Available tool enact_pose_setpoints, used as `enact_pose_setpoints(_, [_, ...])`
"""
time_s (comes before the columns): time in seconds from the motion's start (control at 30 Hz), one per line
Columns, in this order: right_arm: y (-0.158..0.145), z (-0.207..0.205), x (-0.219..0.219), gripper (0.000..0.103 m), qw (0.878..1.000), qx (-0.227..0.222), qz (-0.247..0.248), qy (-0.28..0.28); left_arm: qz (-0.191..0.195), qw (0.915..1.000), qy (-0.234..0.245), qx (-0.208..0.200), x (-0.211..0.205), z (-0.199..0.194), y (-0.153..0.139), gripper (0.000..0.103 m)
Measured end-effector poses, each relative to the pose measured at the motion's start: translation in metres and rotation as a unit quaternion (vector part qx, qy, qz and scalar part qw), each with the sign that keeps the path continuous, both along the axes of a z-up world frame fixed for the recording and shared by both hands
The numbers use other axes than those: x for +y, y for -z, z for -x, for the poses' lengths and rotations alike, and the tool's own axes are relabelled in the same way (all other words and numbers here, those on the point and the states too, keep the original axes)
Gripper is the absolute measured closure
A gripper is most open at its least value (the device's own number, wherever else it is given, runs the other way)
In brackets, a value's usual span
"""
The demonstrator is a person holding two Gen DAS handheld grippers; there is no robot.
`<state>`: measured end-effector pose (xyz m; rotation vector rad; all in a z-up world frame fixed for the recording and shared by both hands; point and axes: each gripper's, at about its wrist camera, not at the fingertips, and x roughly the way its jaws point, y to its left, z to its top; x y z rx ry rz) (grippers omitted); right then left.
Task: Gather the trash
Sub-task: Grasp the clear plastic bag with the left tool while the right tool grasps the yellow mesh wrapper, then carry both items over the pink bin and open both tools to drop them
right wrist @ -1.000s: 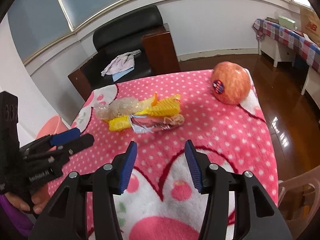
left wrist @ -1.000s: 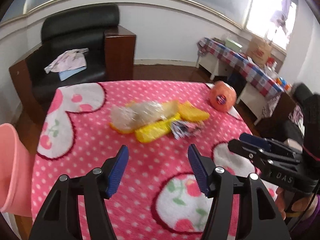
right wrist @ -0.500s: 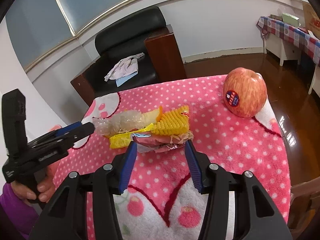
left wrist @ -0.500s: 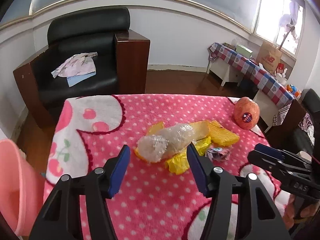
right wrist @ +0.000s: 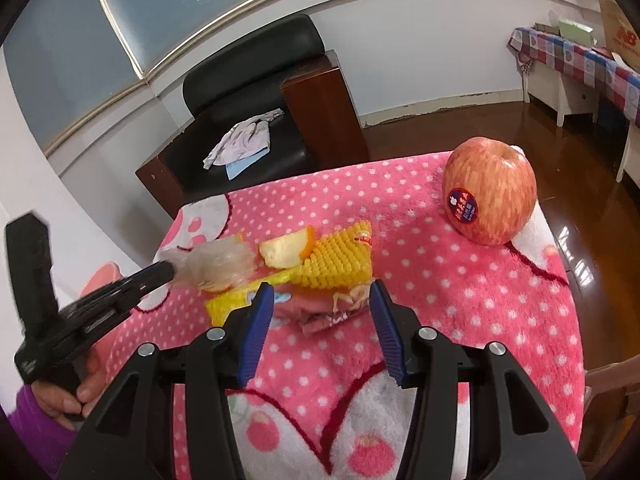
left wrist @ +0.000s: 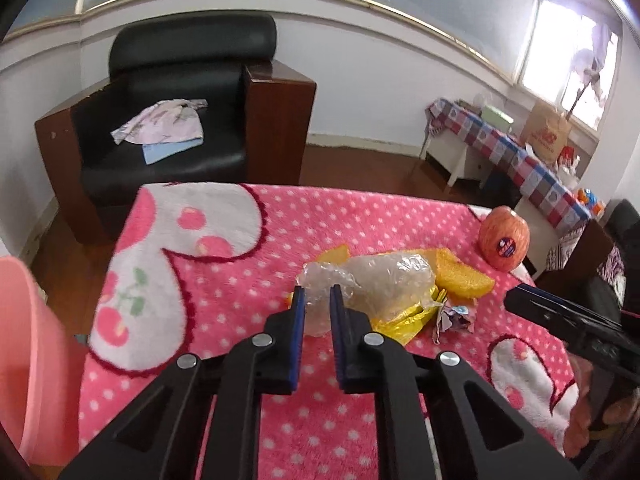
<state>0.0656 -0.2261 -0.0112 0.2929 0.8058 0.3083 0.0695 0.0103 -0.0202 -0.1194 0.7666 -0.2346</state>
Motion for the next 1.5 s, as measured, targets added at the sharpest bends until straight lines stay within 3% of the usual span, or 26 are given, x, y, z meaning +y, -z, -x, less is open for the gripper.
enact_pose_setpoints(0.2, [0.002, -0.03, -0.001, 0.052, 1.0, 0.01, -0.002, 0.014, 0.008, 0.9997, -0.014, -0.019, 0.015, 0.019, -0.013, 0.092])
enact_pose_setpoints(0.33, [0.022, -0.046, -0.004, 0.054, 0.998, 0.057, -0.02, 0.021, 0.009, 0.9997, -0.014, -0.02, 0.021, 0.028, -0.015, 0.092])
enact_pose_setpoints(0.37, [0.026, -0.047, -0.005, 0.066, 0.997, 0.066, -0.03, 0.02, 0.01, 0.9997, -0.014, -0.02, 0.021, 0.03, -0.015, 0.092])
enact_pose_setpoints(0.53, [0.029, -0.033, -0.007, 0.093, 0.996, 0.063, -0.057, 0.02, 0.014, 0.9997, -0.012, -0.019, 0.022, 0.039, -0.015, 0.092])
enact_pose_setpoints(0.87, [-0.006, 0.022, -0.026, 0.093, 0.998, 0.003, -0.051, 0.047, 0.013, 0.9994, -0.009, -0.032, 0.016, 0.059, -0.022, 0.092])
enact_pose_setpoints(1.13, [-0.031, 0.056, -0.011, 0.093, 0.999, -0.033, -0.034, 0.023, -0.001, 0.9982, -0.029, -0.052, 0.022, 0.08, -0.034, 0.092])
enact_pose_setpoints(1.5, [-0.058, 0.06, 0.086, 0.093, 0.994, -0.057, -0.032, -0.091, -0.024, 0.9909, -0.11, -0.074, 0.083, 0.113, -0.051, 0.092])
